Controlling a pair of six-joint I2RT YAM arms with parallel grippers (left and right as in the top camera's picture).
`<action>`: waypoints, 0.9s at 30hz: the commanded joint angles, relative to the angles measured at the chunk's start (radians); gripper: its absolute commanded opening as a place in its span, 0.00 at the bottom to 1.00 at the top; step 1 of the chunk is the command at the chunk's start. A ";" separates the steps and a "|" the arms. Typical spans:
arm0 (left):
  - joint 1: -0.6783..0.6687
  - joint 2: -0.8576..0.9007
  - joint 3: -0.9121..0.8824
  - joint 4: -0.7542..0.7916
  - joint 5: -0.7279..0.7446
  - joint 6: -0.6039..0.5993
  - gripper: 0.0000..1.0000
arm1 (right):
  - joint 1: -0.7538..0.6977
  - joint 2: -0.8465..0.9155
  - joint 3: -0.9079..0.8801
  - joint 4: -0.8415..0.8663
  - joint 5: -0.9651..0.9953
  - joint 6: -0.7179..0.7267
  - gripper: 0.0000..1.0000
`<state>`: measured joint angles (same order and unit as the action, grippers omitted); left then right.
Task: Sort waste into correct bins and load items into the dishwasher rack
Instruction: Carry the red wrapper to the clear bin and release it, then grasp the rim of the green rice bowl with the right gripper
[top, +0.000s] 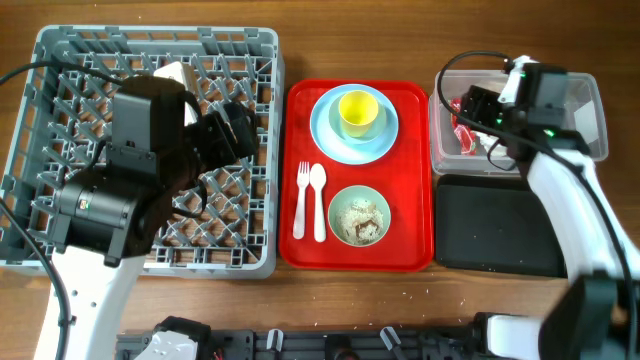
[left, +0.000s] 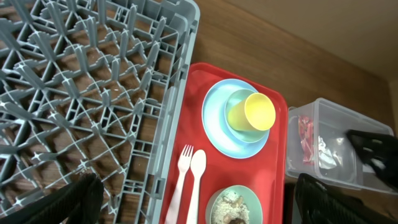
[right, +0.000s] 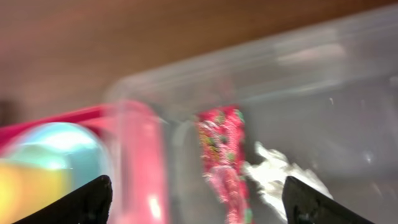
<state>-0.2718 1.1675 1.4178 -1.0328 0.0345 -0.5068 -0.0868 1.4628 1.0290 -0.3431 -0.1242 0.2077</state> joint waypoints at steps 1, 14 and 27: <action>0.006 -0.006 0.003 0.003 -0.003 0.005 1.00 | 0.015 -0.208 0.013 -0.111 -0.377 0.014 0.94; 0.006 -0.006 0.003 0.003 -0.003 0.005 1.00 | 0.745 -0.290 -0.017 -0.489 -0.016 0.635 0.36; 0.006 -0.006 0.003 0.003 -0.003 0.005 1.00 | 1.079 0.208 -0.017 -0.304 0.371 0.692 0.33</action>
<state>-0.2718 1.1667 1.4178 -1.0321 0.0345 -0.5068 0.9897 1.6241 1.0191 -0.6781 0.2150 0.9482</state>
